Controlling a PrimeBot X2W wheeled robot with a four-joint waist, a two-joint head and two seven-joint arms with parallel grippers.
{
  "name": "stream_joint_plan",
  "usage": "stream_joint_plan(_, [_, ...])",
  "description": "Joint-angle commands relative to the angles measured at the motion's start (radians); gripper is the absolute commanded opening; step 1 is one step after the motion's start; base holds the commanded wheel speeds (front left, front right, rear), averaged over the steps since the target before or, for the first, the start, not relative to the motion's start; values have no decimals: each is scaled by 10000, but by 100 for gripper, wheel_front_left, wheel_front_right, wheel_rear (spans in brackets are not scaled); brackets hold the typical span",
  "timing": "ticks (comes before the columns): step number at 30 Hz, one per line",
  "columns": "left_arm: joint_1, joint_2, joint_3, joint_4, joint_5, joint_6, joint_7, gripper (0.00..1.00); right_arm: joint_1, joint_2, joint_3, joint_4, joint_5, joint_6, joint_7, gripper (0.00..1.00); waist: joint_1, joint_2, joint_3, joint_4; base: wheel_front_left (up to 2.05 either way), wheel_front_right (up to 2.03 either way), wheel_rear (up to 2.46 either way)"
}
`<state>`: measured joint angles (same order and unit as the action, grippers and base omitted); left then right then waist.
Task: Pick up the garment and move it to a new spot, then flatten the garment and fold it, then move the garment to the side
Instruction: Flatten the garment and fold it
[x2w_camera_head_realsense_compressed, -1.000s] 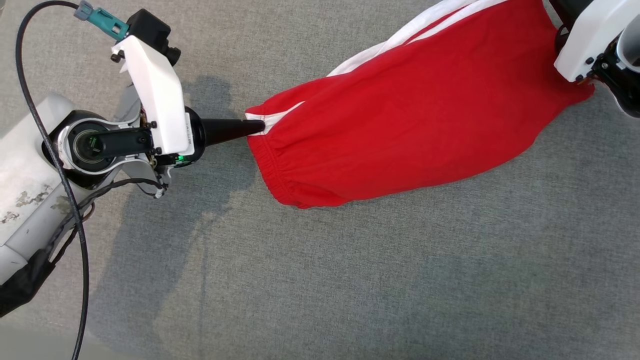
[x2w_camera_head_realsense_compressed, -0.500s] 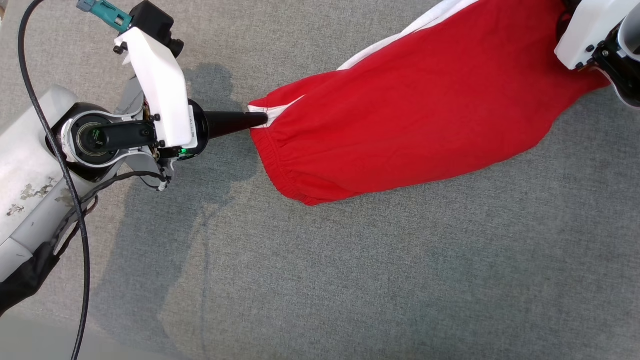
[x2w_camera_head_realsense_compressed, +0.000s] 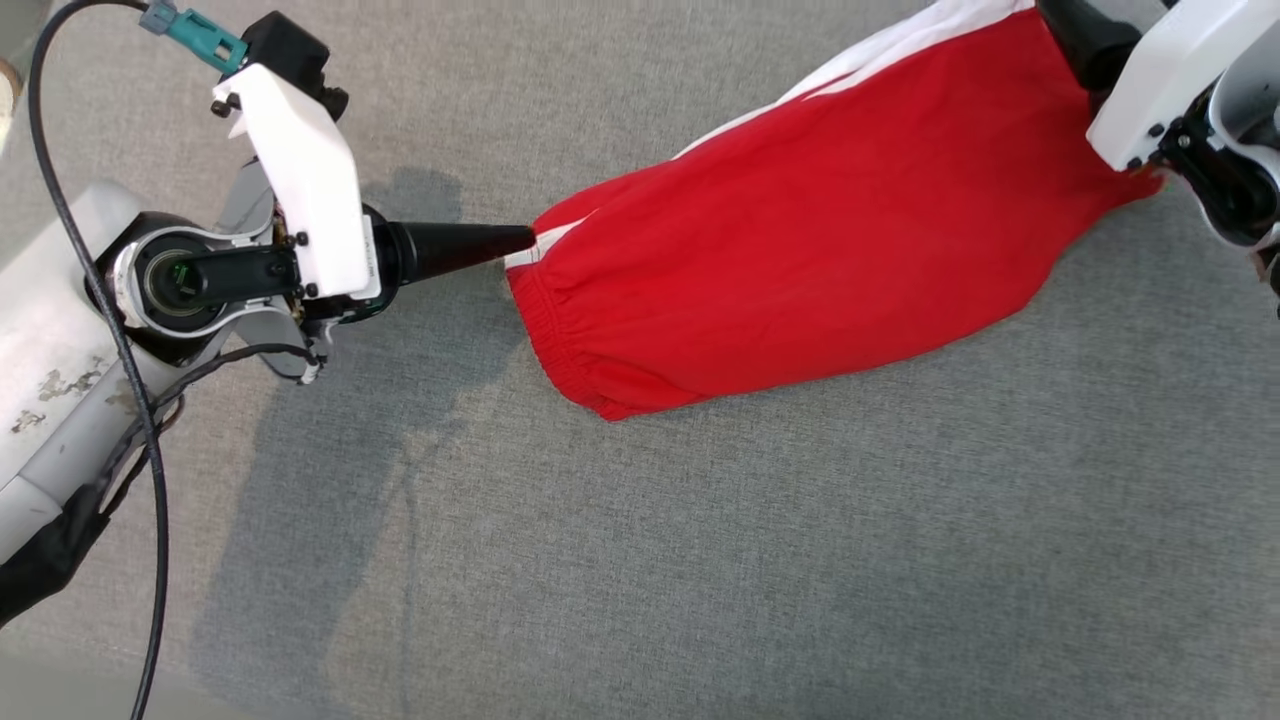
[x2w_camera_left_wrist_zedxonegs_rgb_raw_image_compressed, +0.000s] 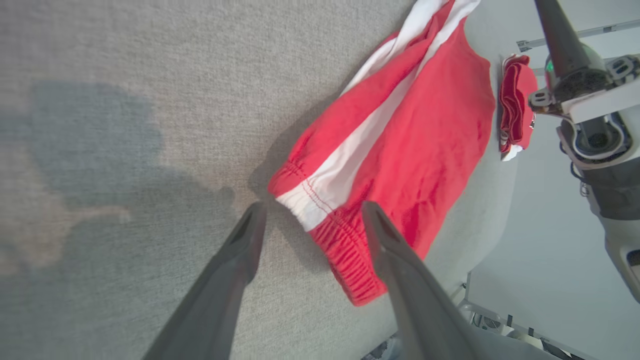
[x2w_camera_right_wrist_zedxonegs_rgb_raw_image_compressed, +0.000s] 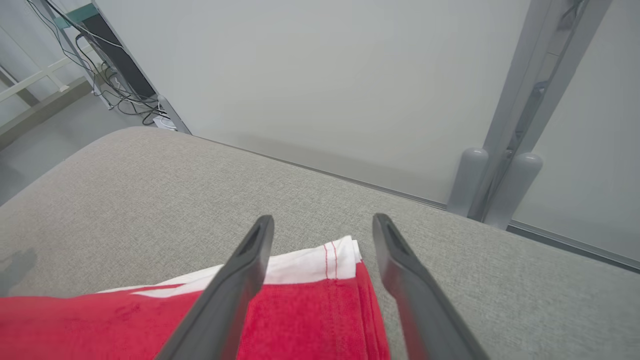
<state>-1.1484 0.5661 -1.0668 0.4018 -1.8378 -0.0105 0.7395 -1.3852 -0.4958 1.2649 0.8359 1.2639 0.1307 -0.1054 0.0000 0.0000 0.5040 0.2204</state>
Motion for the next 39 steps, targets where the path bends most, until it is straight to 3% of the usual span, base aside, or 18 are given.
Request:
stream_joint_plan(1, [133,158,-34,73,147,28,46,100,231,-59,16,-18,144,3,-142,100,0,0,-352,-126,0,0,0])
stream_joint_plan(4, [187,310,-121,94,313,21,-57,100,506,-114,65,-97,249,5,-325,100,0,0,-744,-209,0,0,0])
stream_joint_plan(8, [461,534,-53,-76,665,-310,-632,100,931,-271,103,-127,466,5,-441,100,0,0,-1240,-288,0,0,0])
stream_joint_plan(12, [826,667,222,-588,1197,-722,-2077,100,1344,-409,131,-1,718,3,-152,100,0,0,-1523,-242,0,0,0])
stream_joint_plan(15, [1303,641,388,-986,1872,-809,-3581,100,1546,-509,143,144,956,5,332,100,0,0,-1590,-87,0,0,0])
stream_joint_plan(16, [1303,641,388,-986,1872,-809,-3581,100,1546,-509,143,144,956,5,332,100,0,0,-1590,-87,0,0,0])
stream_joint_plan(24, [2420,543,589,-2008,3793,-237,-7155,100,1789,-812,144,657,1570,5,1384,100,0,0,-1623,594,0,0,0])
stream_joint_plan(29, [3098,284,779,-2506,5137,682,-9450,100,1765,-1056,141,897,1863,5,2198,100,0,0,-1374,1023,0,0,0])
stream_joint_plan(35, [4399,-306,1787,-2947,6266,1311,-10038,100,1735,-1225,142,1154,2083,5,2705,100,0,0,-1168,1323,0,0,0])
stream_joint_plan(39, [5671,-1046,2881,-3096,6890,1217,-10030,100,1879,-1164,111,1317,2389,5,3248,100,0,0,-1120,1392,0,0,0])
